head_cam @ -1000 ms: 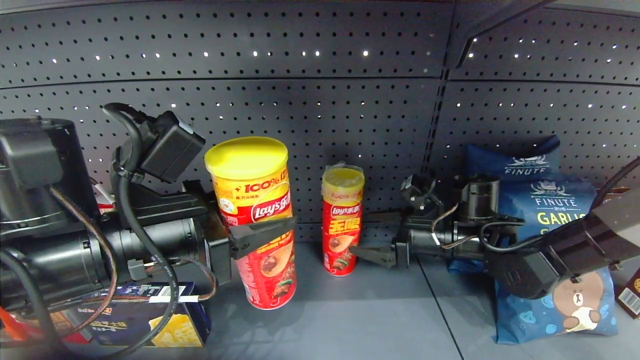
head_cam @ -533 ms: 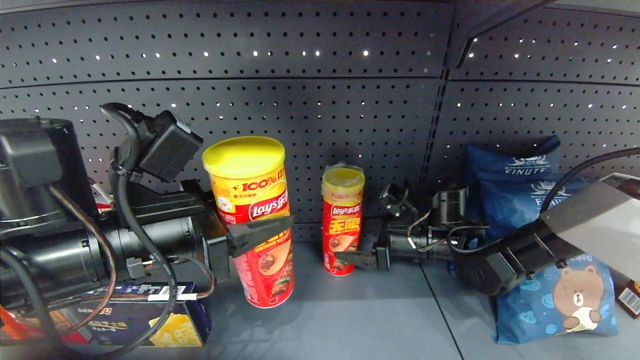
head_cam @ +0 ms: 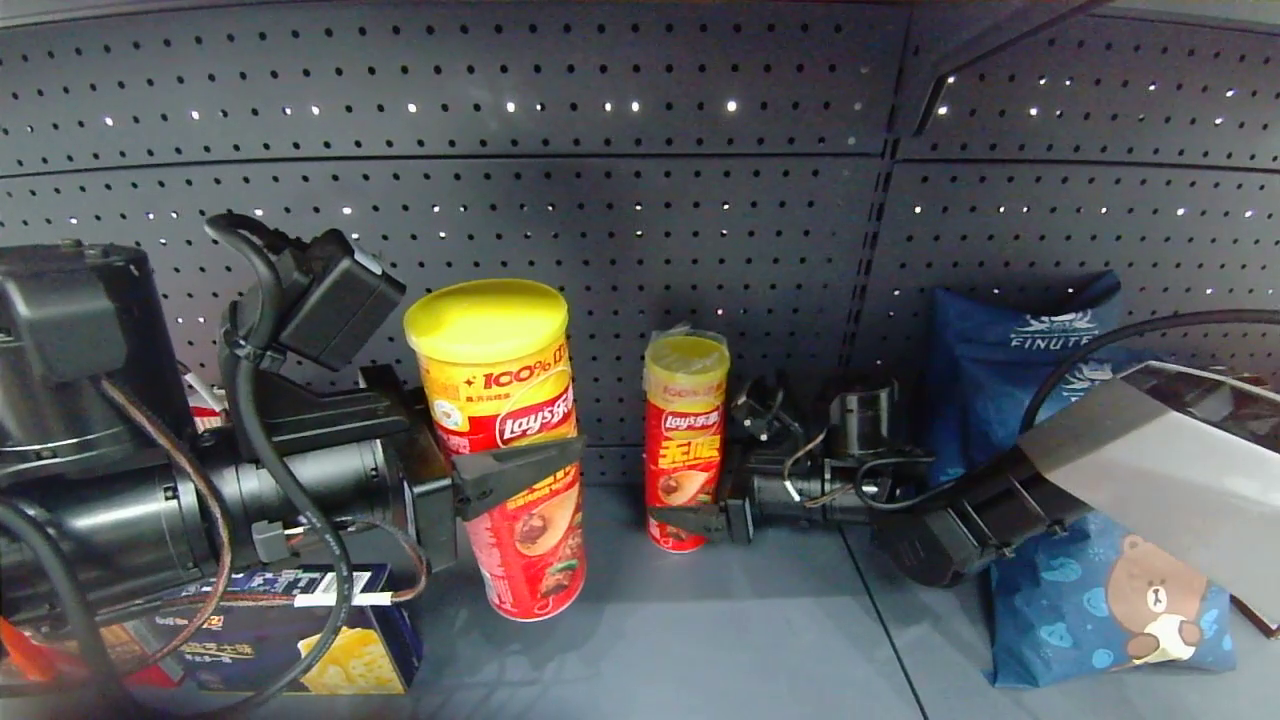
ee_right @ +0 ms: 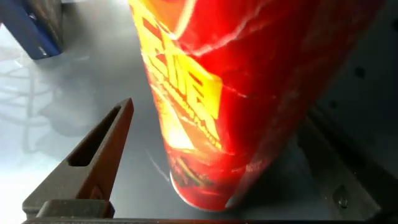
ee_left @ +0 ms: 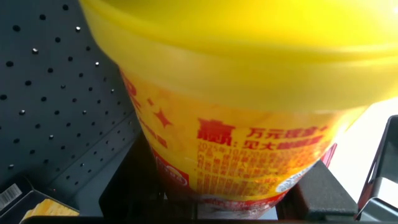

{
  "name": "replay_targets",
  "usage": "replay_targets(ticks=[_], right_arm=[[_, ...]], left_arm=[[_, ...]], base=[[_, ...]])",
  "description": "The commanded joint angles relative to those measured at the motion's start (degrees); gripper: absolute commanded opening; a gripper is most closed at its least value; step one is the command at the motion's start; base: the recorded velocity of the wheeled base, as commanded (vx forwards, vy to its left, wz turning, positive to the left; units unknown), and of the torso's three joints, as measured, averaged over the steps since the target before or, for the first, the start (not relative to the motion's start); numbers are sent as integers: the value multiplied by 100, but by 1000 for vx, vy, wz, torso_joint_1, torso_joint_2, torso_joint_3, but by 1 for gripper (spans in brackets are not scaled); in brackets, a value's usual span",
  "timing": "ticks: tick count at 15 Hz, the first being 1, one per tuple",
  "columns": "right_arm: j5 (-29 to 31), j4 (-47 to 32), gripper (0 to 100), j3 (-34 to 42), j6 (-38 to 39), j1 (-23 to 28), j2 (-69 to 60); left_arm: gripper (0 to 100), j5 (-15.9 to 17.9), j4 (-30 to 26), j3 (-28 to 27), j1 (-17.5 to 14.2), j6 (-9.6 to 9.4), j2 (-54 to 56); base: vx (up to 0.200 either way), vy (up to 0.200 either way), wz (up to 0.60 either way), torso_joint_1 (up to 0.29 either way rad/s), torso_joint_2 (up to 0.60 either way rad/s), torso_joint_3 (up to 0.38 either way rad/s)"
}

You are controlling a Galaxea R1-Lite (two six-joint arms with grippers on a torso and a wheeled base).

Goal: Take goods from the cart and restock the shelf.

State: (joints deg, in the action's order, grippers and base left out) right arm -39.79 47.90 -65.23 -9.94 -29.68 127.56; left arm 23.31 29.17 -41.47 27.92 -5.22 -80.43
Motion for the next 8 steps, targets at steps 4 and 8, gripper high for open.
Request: replay_targets(ticks=[4, 8], right_arm=[[24, 9, 0, 54, -17, -46, -56], [103, 9, 0, 397, -17, -73, -460]], left_arm=[[0, -11, 1, 52, 3, 3, 19], [0, -19, 1, 95, 3, 3, 45]], base=[[0, 0, 0, 0, 0, 0], [0, 0, 0, 0, 0, 0]])
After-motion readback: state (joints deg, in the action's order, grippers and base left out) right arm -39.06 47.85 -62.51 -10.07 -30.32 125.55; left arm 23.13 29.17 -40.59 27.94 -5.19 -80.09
